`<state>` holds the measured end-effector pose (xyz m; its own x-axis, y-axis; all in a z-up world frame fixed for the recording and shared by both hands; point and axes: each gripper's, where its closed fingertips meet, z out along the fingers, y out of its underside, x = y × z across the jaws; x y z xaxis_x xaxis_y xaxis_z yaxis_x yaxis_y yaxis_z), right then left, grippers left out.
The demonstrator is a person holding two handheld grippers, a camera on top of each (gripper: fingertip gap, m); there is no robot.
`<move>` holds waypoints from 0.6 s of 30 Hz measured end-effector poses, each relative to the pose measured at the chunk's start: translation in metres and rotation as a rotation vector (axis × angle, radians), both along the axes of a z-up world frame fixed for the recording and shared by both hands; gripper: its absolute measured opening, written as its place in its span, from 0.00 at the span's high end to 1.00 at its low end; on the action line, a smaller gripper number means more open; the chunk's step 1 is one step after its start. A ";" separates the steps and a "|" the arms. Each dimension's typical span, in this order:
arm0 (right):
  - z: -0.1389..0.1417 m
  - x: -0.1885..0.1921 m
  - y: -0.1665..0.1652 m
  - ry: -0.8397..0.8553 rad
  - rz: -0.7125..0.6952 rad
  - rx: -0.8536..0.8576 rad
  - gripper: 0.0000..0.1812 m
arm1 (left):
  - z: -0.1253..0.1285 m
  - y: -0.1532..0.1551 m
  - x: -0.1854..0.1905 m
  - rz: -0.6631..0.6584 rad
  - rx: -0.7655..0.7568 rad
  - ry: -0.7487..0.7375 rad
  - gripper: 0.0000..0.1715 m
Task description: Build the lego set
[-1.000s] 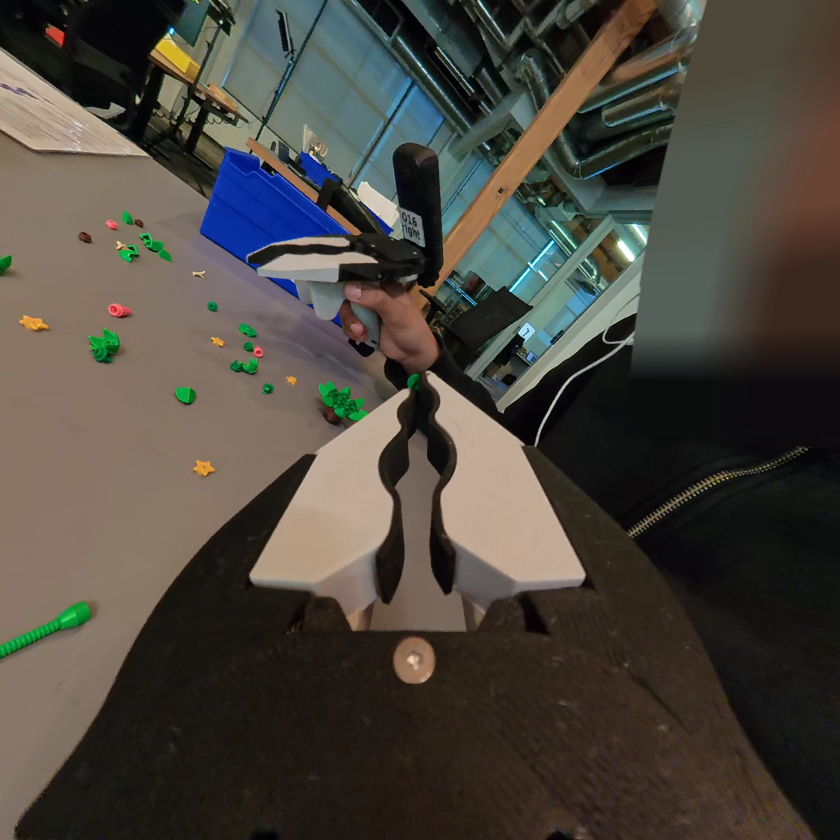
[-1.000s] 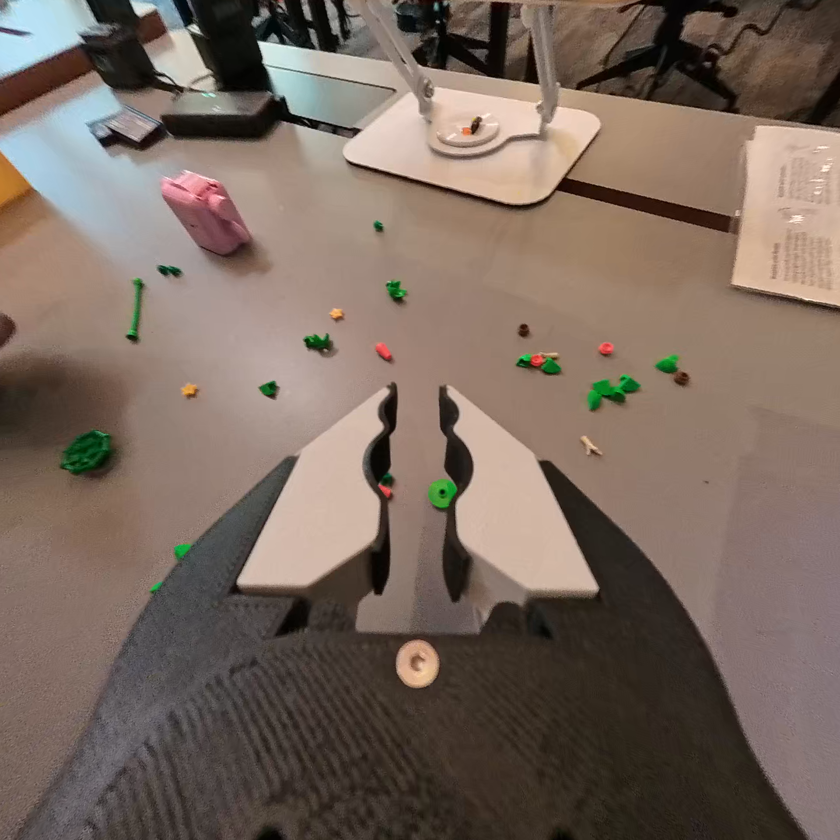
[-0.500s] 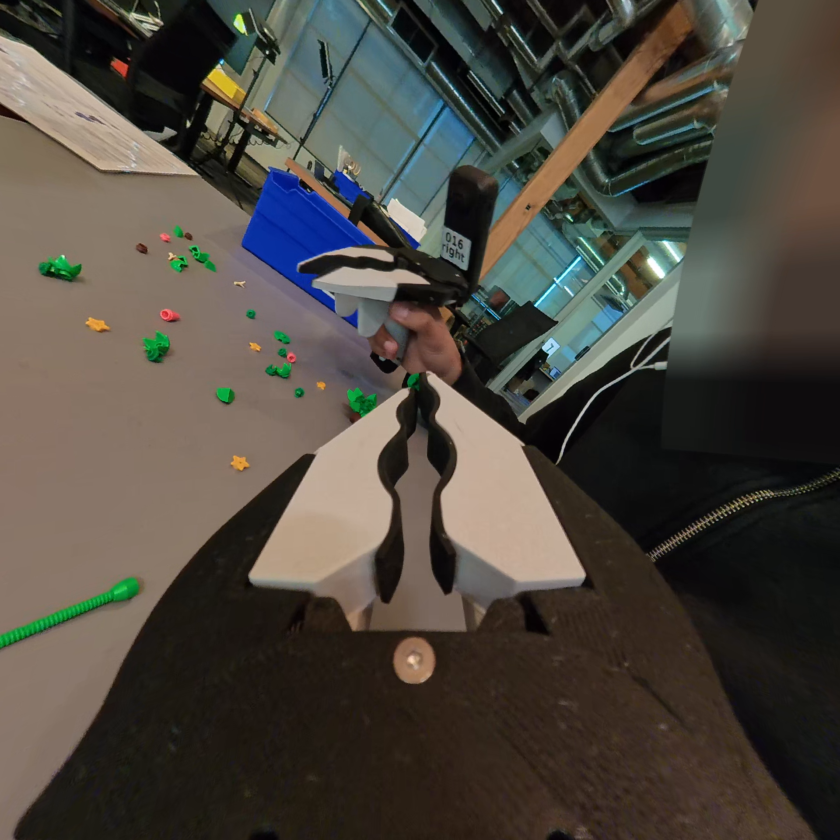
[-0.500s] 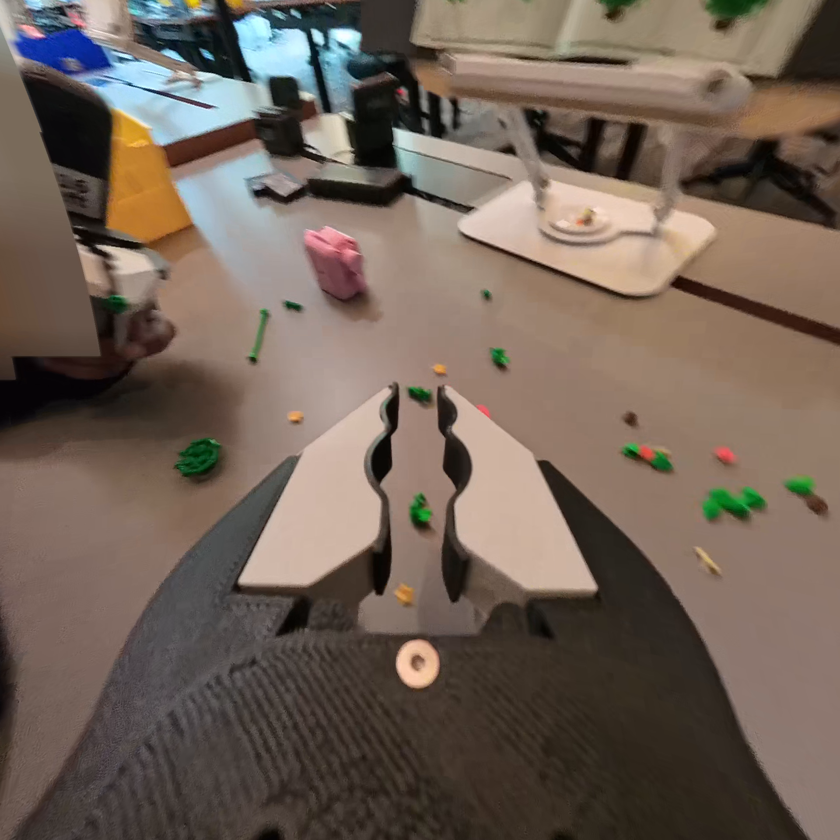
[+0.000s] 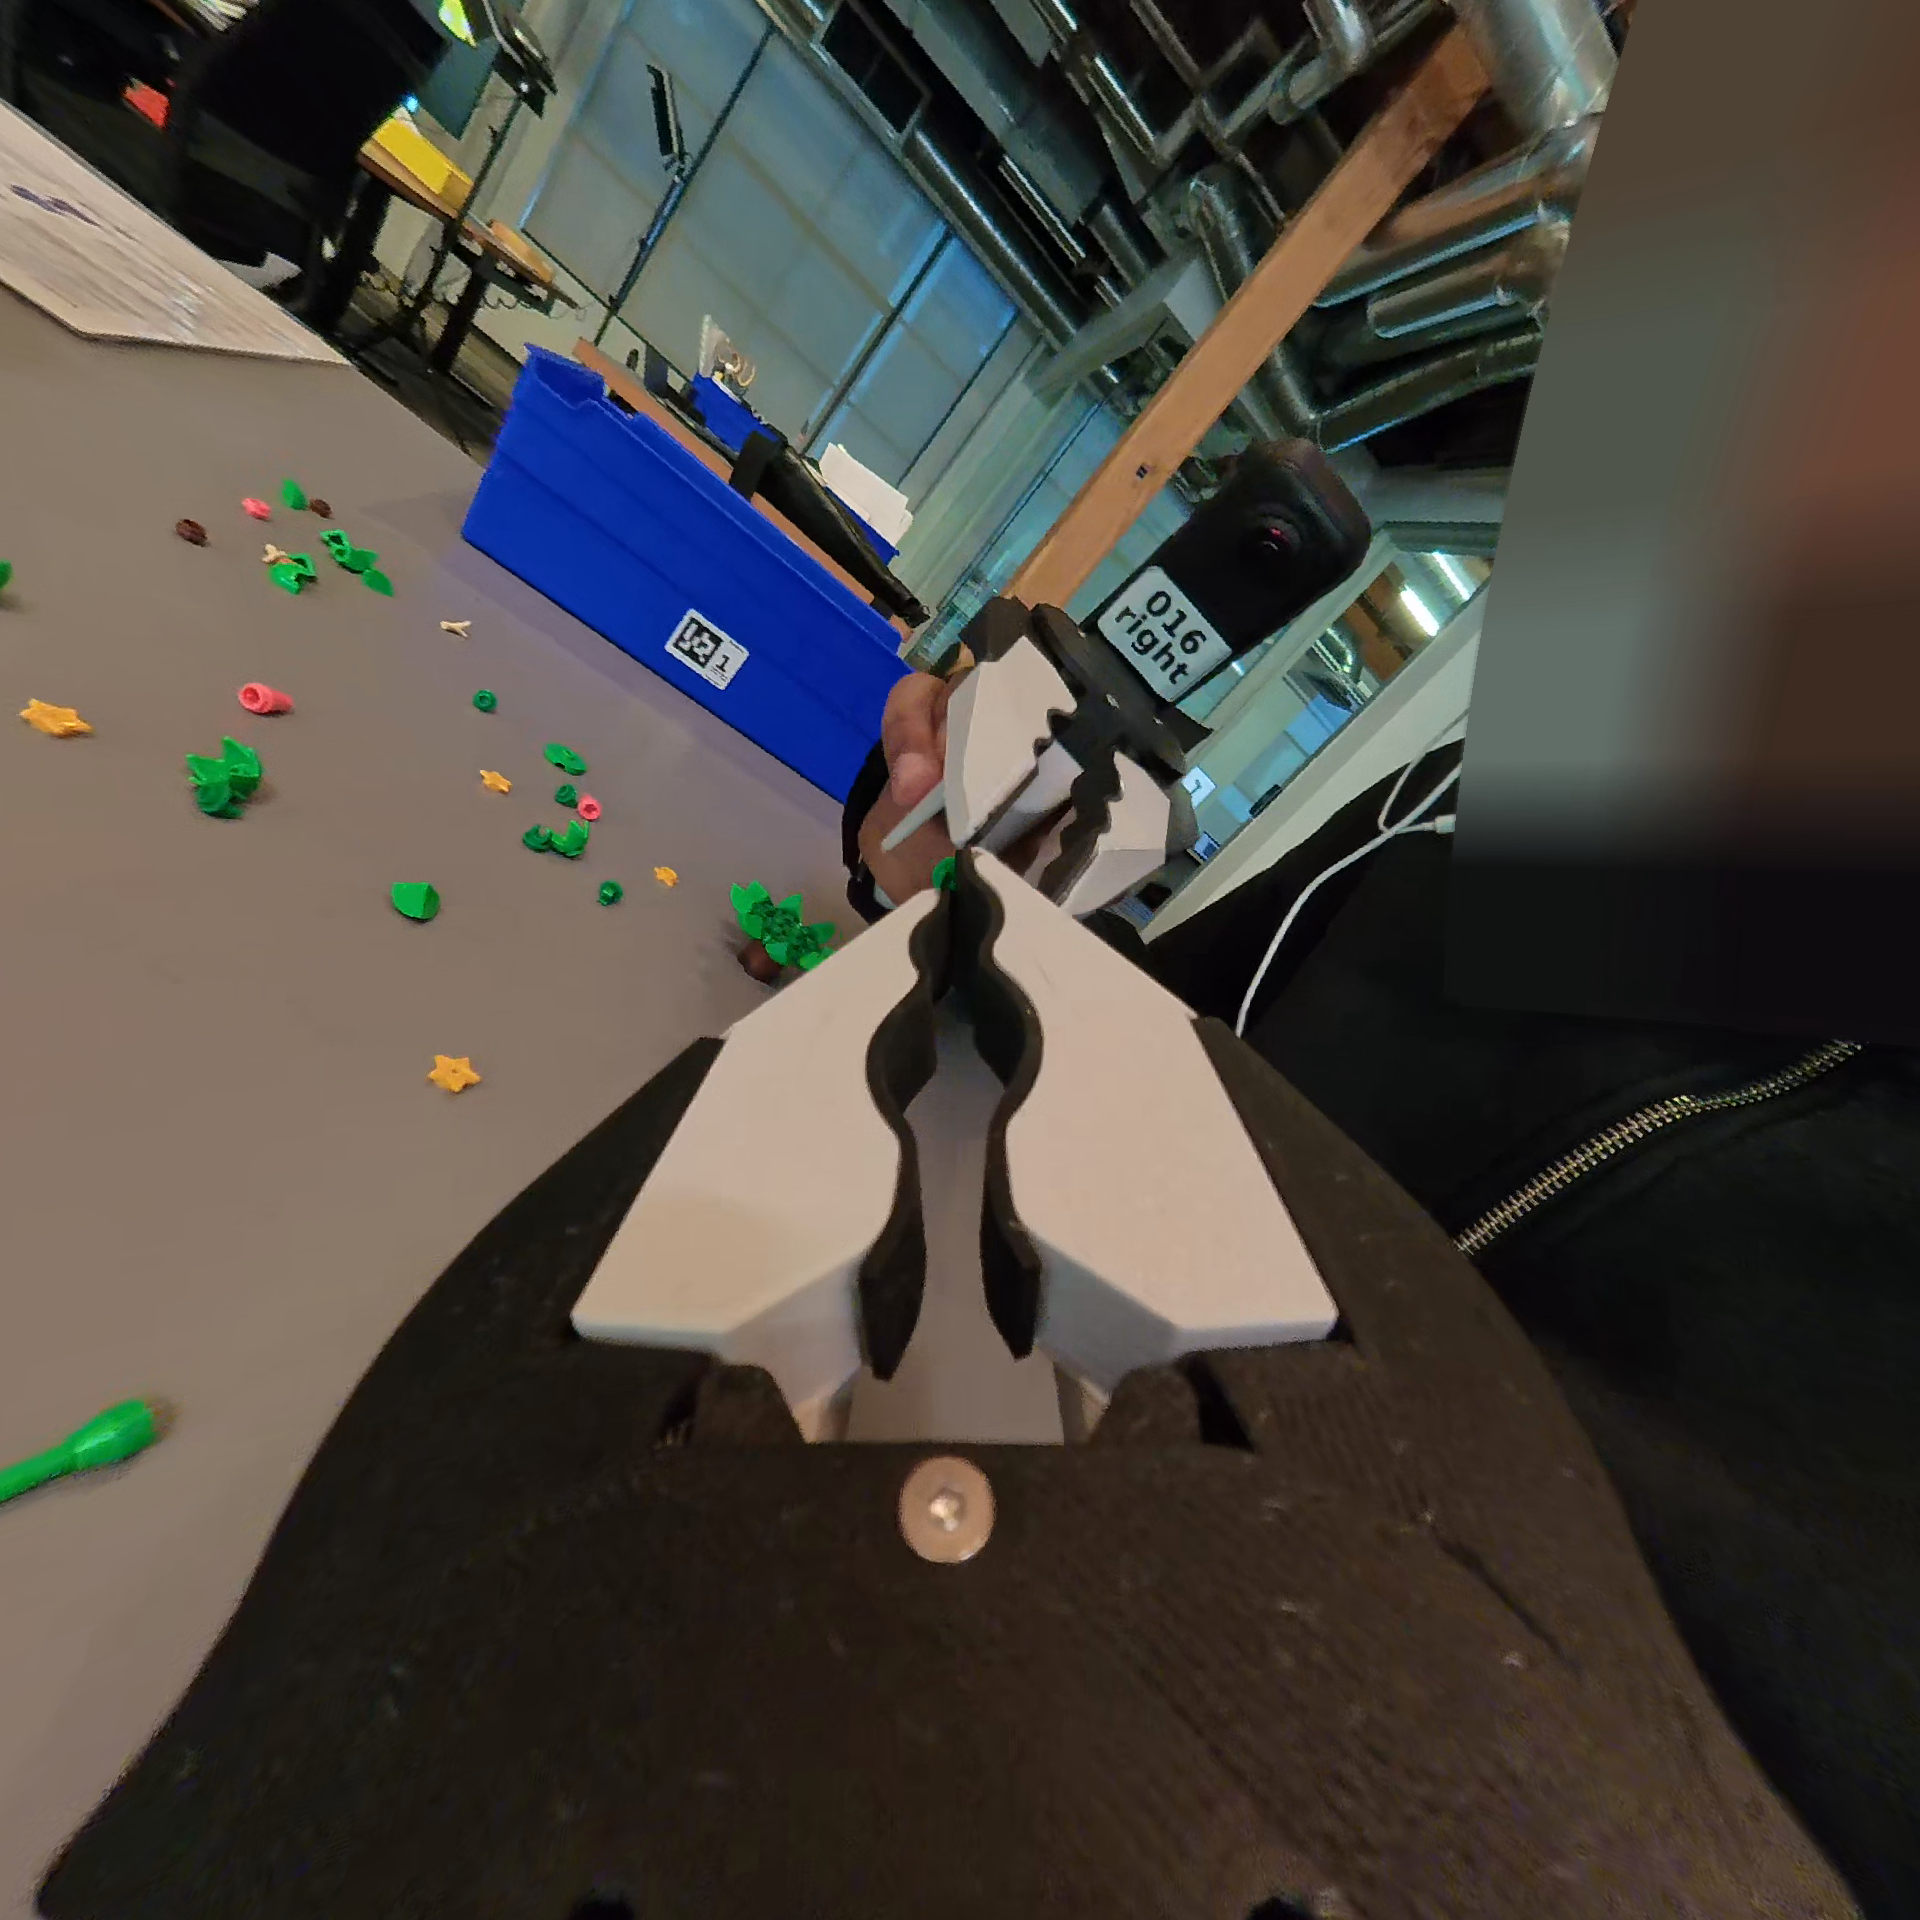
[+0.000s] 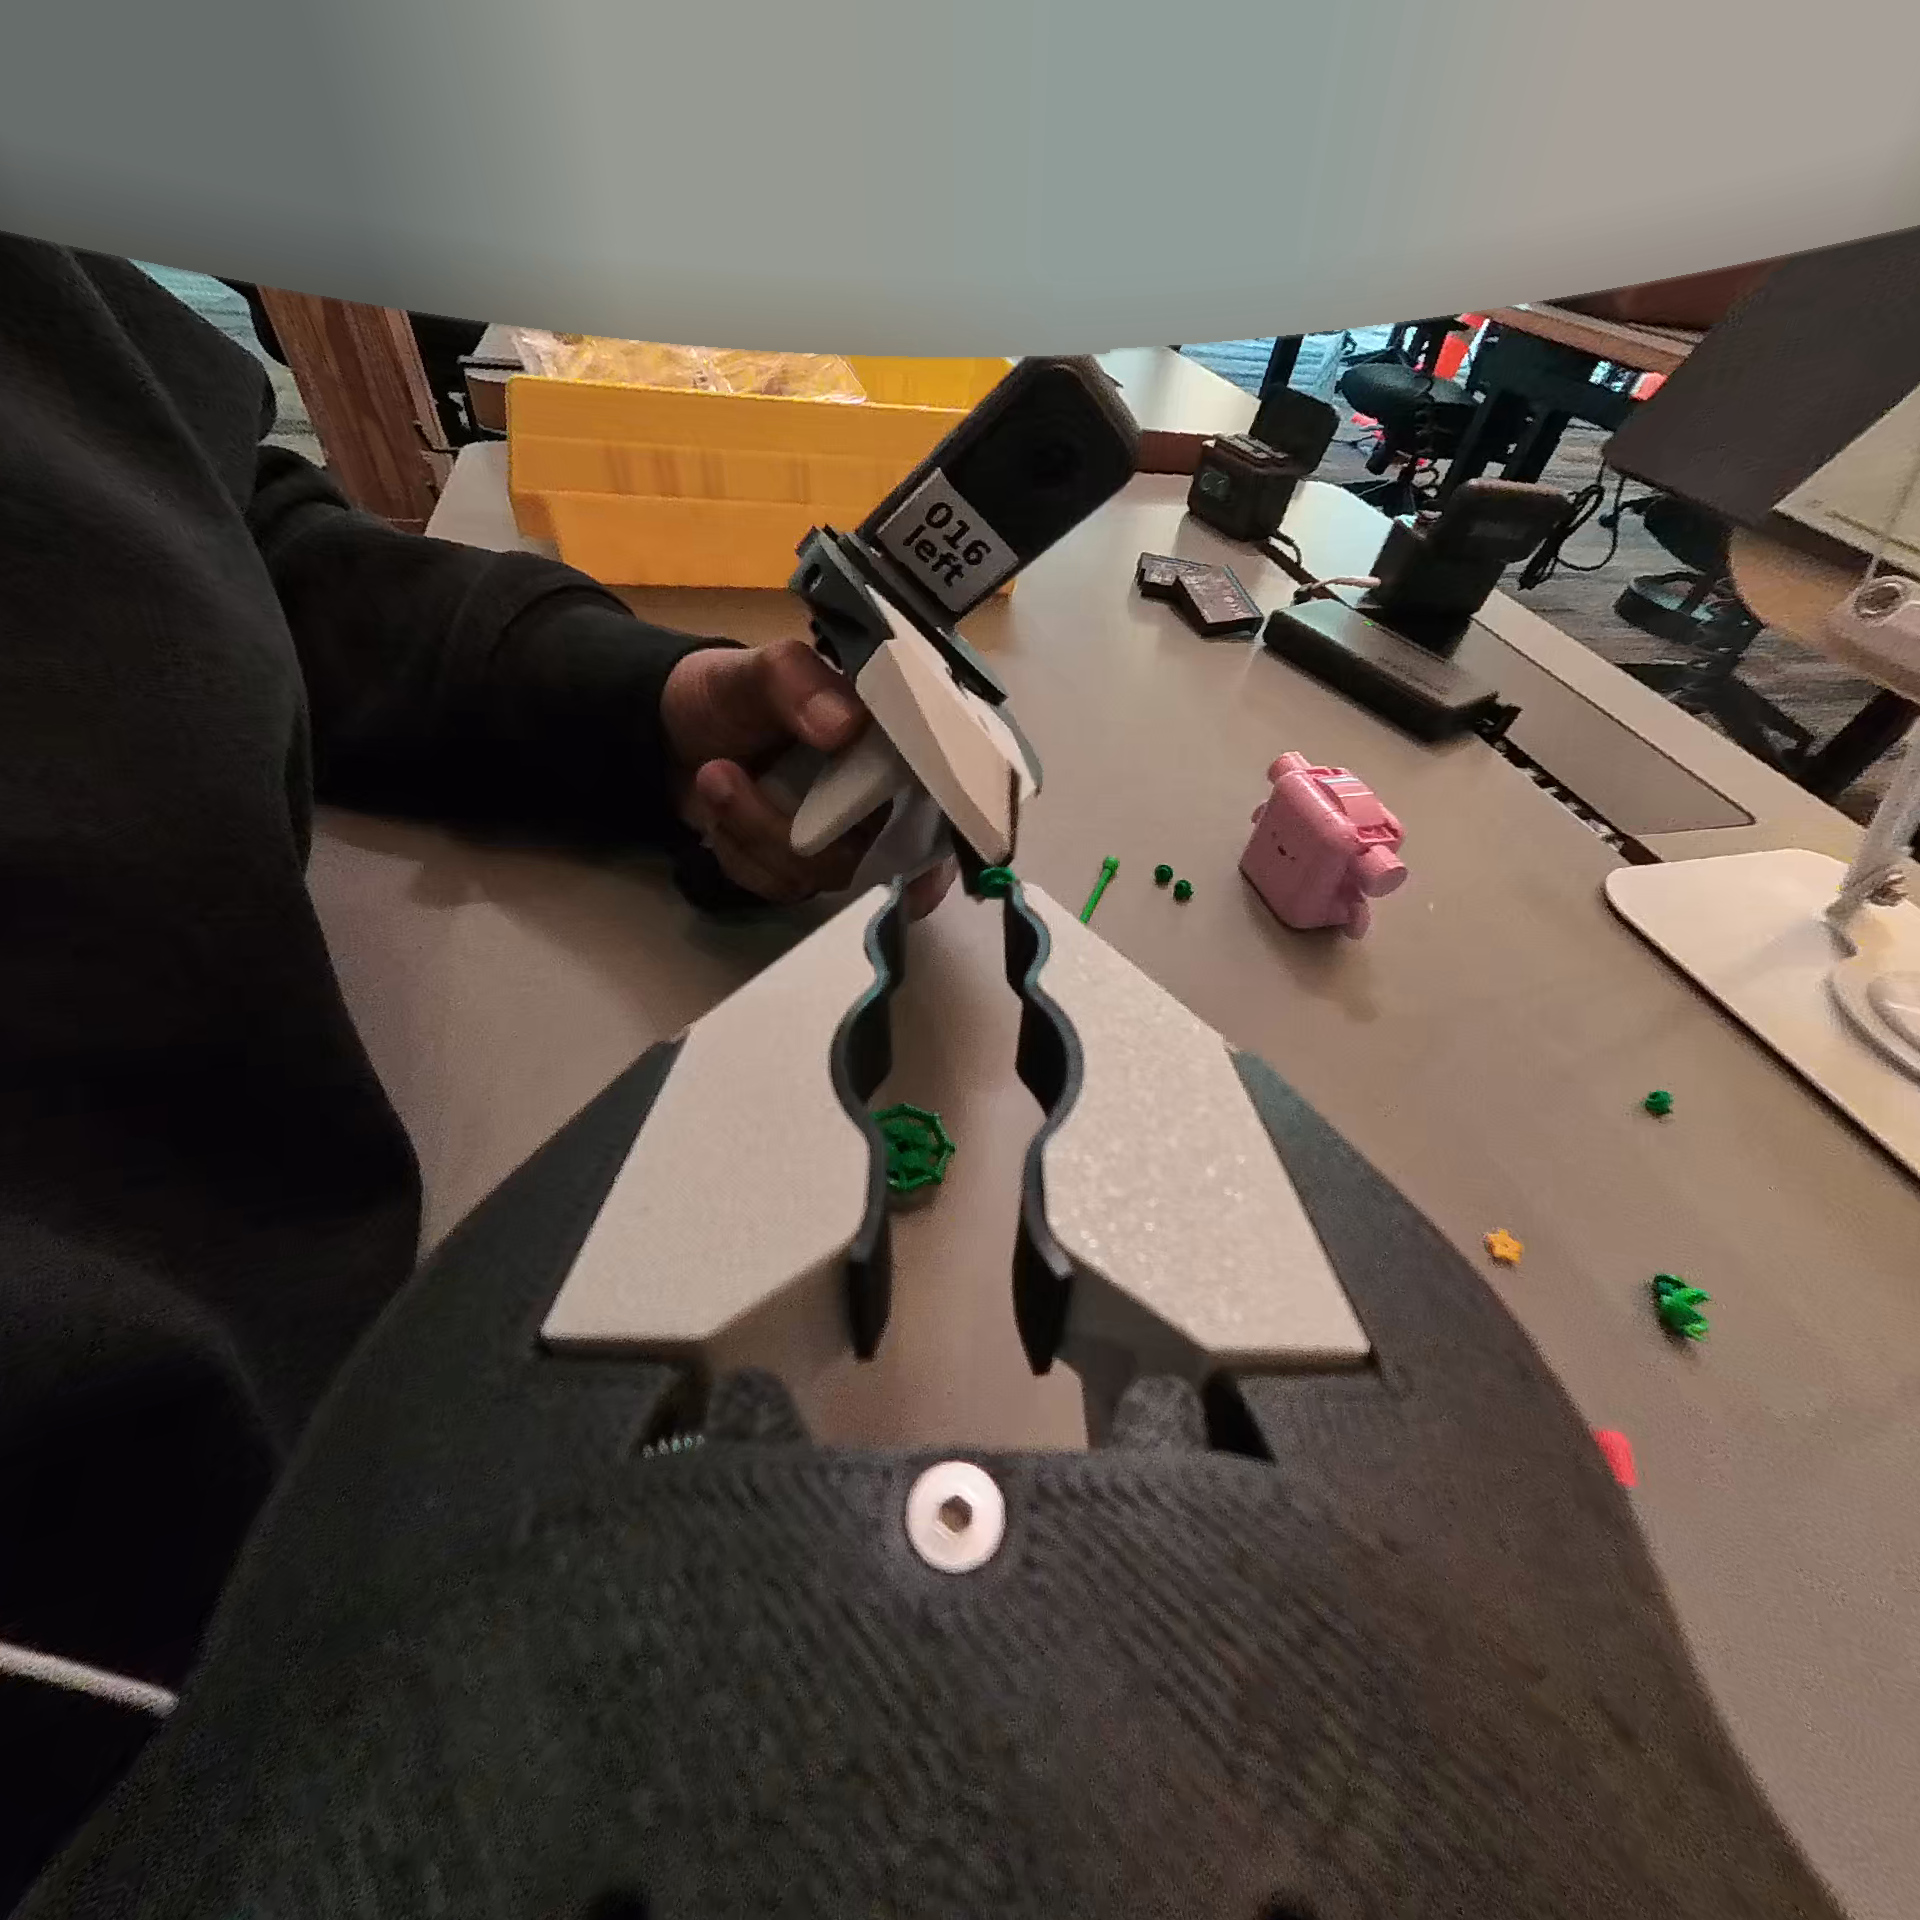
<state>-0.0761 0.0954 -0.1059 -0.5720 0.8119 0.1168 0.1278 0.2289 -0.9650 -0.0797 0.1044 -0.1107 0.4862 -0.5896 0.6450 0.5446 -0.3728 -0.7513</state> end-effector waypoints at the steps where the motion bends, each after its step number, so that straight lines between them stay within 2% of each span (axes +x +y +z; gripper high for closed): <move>1: -0.001 -0.001 0.001 0.003 -0.009 0.012 0.91 | 0.000 -0.001 0.003 -0.013 0.002 -0.003 1.00; 5: -0.003 0.000 -0.001 0.011 -0.005 0.046 0.93 | 0.001 -0.002 0.013 -0.049 0.004 -0.014 1.00; 7: -0.003 0.000 -0.002 0.016 0.001 0.052 0.97 | 0.001 -0.003 0.015 -0.057 0.004 -0.017 1.00; 18: -0.001 0.002 -0.002 0.028 0.005 0.054 0.97 | 0.005 -0.005 0.016 -0.078 0.001 -0.060 0.99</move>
<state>-0.0742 0.0937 -0.1074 -0.5721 0.8010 0.1765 0.1000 0.2817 -0.9543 -0.0641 0.0994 -0.1061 0.3992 -0.6253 0.6705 0.5576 -0.4150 -0.7190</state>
